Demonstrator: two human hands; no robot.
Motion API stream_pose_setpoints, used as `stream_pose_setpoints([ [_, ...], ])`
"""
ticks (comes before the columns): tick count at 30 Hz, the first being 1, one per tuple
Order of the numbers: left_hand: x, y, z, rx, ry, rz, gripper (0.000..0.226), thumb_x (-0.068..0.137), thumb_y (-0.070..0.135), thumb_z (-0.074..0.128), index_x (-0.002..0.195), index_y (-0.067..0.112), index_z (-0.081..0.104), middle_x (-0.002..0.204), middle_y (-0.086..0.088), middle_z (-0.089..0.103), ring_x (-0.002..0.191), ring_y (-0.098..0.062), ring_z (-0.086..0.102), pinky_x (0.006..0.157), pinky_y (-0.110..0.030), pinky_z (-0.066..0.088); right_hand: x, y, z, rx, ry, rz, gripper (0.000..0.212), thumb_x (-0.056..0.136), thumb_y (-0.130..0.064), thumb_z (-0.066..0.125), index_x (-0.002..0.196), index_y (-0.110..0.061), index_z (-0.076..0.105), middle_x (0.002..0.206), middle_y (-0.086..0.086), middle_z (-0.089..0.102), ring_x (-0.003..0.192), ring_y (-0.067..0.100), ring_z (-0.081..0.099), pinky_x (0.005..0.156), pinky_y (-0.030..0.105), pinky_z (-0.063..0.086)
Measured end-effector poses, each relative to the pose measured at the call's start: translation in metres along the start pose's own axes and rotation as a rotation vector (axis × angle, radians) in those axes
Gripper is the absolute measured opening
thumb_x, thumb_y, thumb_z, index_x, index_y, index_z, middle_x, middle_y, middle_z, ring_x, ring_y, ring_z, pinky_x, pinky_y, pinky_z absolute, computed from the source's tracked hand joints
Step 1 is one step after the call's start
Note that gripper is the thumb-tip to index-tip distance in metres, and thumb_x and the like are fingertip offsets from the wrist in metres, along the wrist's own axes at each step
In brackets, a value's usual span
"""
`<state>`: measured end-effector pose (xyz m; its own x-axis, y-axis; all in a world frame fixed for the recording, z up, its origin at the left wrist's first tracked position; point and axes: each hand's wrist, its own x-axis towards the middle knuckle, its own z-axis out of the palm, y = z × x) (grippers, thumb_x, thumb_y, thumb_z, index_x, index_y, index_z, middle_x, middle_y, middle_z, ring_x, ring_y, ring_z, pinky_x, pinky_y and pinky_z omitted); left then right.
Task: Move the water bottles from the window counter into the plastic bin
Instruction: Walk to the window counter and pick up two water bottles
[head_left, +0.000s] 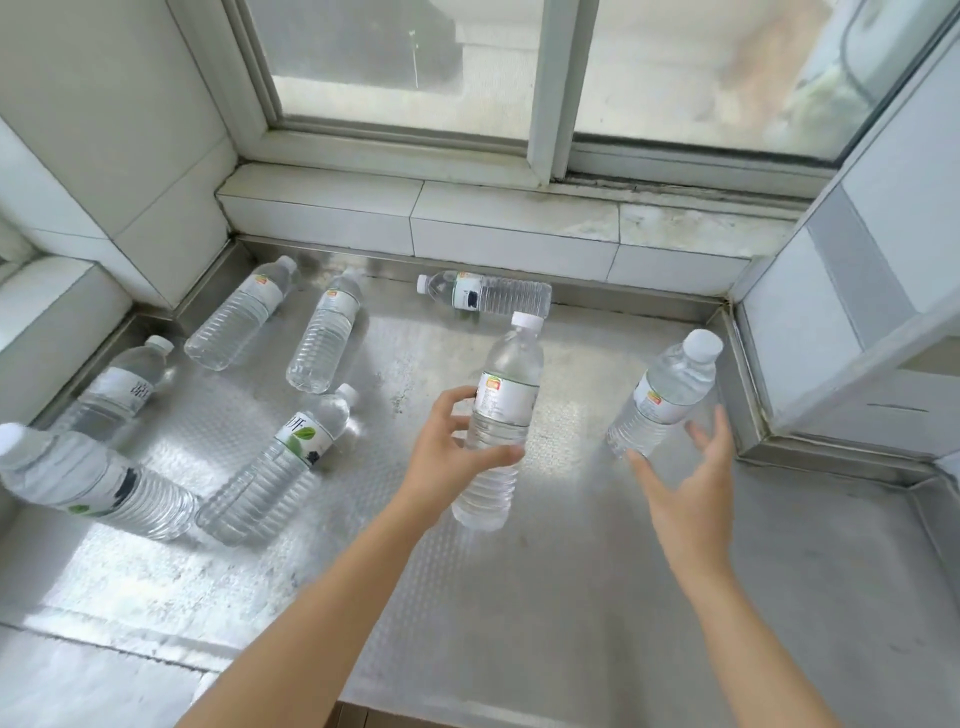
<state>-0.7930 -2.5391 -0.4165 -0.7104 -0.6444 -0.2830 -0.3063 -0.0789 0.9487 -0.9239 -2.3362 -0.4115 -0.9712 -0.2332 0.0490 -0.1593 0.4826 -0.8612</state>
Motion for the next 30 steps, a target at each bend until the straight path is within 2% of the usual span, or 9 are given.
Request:
stream_pose_setpoints([
  [3,0.005,0.017,0.017,-0.034,-0.027,0.011,0.079,0.052,0.027,0.095,0.118,0.044,0.055,0.109,-0.003,0.069,0.081,-0.011,0.071,0.069,-0.028,0.054,0.025,0.013,0.002,0.086,-0.033,0.064,0.095,0.077,-0.018,0.078,0.148,-0.026,0.016,0.143,-0.001,0.047,0.133,0.013,0.039,0.094,0.025,0.029],
  [9,0.015,0.034,0.047,-0.060,0.012,-0.003,0.076,0.045,0.035,0.092,0.109,0.055,0.054,0.109,-0.004,0.069,0.095,-0.021,0.071,0.080,-0.035,0.058,0.058,0.030,0.014,0.172,-0.105,0.100,0.087,0.073,-0.018,0.081,0.140,-0.032,0.029,0.135,0.000,0.054,0.121,0.011,0.050,0.091,0.027,0.035],
  [13,0.020,0.036,0.064,-0.115,0.067,-0.020,0.074,0.044,0.033,0.092,0.104,0.056,0.056,0.110,-0.007,0.070,0.099,-0.027,0.070,0.085,-0.040,0.058,0.069,0.039,0.018,0.327,-0.128,0.085,0.075,0.072,-0.010,0.082,0.130,-0.034,0.042,0.127,-0.011,0.058,0.117,0.003,0.054,0.103,0.030,0.040],
  [17,0.019,0.037,0.073,-0.150,0.104,-0.024,0.078,0.045,0.031,0.093,0.112,0.049,0.056,0.109,-0.007,0.070,0.100,-0.028,0.070,0.088,-0.045,0.058,0.074,0.038,0.014,0.384,-0.105,0.074,0.078,0.068,-0.005,0.084,0.130,-0.032,0.047,0.119,-0.020,0.062,0.117,0.009,0.057,0.106,0.037,0.041],
  [21,0.013,0.040,0.074,-0.153,0.104,-0.028,0.080,0.045,0.032,0.092,0.114,0.050,0.055,0.110,-0.006,0.070,0.100,-0.028,0.070,0.087,-0.043,0.058,0.073,0.034,0.009,0.365,-0.078,0.074,0.079,0.065,-0.006,0.086,0.130,-0.028,0.049,0.121,-0.005,0.063,0.117,0.016,0.058,0.105,0.043,0.043],
  [24,0.006,0.045,0.072,-0.142,0.103,-0.013,0.080,0.044,0.034,0.091,0.112,0.054,0.055,0.109,-0.006,0.068,0.100,-0.028,0.069,0.086,-0.041,0.058,0.063,0.028,0.000,0.372,-0.053,0.111,0.080,0.065,-0.010,0.087,0.132,-0.032,0.048,0.120,-0.007,0.061,0.116,0.016,0.057,0.102,0.041,0.044],
  [27,-0.007,0.054,0.069,-0.139,0.083,0.020,0.079,0.043,0.038,0.091,0.110,0.059,0.054,0.107,-0.004,0.068,0.099,-0.026,0.069,0.087,-0.041,0.057,0.047,0.020,-0.014,0.389,-0.012,0.114,0.081,0.064,-0.009,0.087,0.129,-0.037,0.048,0.117,-0.004,0.060,0.112,0.019,0.058,0.092,0.030,0.048],
  [30,-0.023,0.057,0.065,-0.146,0.042,0.041,0.081,0.043,0.038,0.092,0.112,0.058,0.054,0.105,-0.005,0.069,0.097,-0.025,0.070,0.087,-0.041,0.057,0.026,0.012,-0.029,0.372,0.020,0.112,0.084,0.062,-0.011,0.088,0.133,-0.033,0.048,0.119,0.003,0.060,0.110,0.020,0.059,0.083,0.025,0.049],
])
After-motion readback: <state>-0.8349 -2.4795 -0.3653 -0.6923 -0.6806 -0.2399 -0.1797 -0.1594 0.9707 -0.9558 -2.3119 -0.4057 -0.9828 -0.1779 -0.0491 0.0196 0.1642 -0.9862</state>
